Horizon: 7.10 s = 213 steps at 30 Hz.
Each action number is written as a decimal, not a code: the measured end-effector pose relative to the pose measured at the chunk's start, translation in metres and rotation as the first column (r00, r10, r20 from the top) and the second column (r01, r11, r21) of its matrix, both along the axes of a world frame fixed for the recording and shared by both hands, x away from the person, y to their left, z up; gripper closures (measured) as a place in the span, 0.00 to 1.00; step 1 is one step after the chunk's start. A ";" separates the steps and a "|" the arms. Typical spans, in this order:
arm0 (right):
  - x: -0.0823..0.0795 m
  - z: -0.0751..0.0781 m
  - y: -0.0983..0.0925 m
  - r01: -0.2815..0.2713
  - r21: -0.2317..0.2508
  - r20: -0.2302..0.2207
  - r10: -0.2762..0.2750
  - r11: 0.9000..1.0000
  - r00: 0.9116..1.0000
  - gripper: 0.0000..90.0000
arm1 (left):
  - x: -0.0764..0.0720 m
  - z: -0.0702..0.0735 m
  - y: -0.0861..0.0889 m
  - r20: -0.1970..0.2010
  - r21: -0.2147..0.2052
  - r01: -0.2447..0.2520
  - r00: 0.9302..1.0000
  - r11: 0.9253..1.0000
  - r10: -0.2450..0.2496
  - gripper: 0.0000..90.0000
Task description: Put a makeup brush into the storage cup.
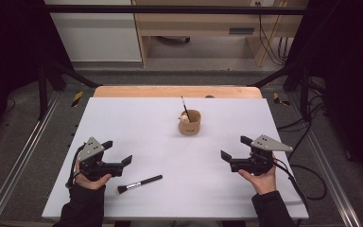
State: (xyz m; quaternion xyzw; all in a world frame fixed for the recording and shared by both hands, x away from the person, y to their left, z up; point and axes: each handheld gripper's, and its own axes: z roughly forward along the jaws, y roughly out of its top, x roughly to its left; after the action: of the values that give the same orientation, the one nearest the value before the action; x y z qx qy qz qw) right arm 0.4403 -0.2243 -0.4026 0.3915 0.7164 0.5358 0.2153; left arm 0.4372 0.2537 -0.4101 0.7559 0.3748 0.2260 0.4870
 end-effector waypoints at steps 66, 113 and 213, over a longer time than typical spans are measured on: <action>-0.015 -0.004 -0.007 0.018 -0.032 -0.019 -0.018 0.999 1.000 0.07 | 0.000 -0.008 -0.044 -0.199 0.226 0.256 0.957 0.940 -0.213 0.08; -0.014 -0.007 -0.001 -0.006 -0.056 -0.036 0.004 0.998 0.999 0.07 | 0.001 -0.030 -0.065 -0.357 0.408 0.410 0.894 0.816 -0.270 0.19; -0.014 -0.008 0.001 -0.013 -0.060 -0.040 0.011 0.998 0.999 0.08 | 0.008 -0.038 -0.078 -0.547 0.437 0.443 0.822 0.783 -0.161 0.79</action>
State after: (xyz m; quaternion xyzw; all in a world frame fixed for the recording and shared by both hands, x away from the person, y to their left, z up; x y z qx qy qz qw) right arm 0.4267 -0.2234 -0.4108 0.3911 0.7386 0.5075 0.2095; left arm 0.4449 0.1759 -0.4483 0.9455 0.2726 0.0442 0.1727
